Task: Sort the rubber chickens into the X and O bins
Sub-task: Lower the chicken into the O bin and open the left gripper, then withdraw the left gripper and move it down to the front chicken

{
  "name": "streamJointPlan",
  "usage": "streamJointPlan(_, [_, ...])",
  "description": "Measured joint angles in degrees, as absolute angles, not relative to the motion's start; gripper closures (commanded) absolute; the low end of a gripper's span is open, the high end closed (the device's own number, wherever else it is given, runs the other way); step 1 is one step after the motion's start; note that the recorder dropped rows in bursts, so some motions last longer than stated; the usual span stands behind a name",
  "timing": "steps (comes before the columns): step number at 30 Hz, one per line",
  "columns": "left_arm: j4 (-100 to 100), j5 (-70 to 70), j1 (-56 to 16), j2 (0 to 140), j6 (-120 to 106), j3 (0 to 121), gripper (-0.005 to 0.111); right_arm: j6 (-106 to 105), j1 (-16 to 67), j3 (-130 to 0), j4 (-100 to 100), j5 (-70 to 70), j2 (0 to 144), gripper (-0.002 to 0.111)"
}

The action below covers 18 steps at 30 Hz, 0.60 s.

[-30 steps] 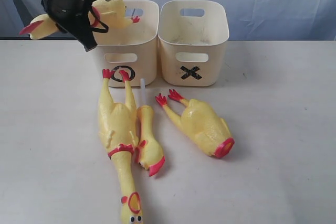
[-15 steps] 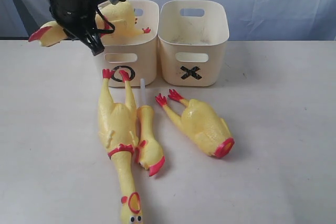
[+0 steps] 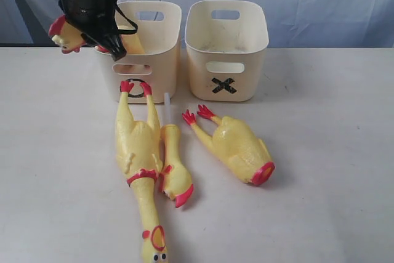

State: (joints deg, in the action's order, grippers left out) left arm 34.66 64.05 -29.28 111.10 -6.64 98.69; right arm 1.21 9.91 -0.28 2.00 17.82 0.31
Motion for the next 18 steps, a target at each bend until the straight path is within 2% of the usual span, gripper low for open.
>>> streamJointPlan(13, [32.63, 58.05, -29.28, 111.1, -5.96, 98.69, 0.065, 1.21, 9.91, -0.28, 2.0, 17.82, 0.31, 0.108])
streamJointPlan(18, [31.65, 55.63, -29.28, 111.1, -5.59, 98.69, 0.047, 1.21, 9.91, -0.28, 2.0, 17.82, 0.31, 0.108])
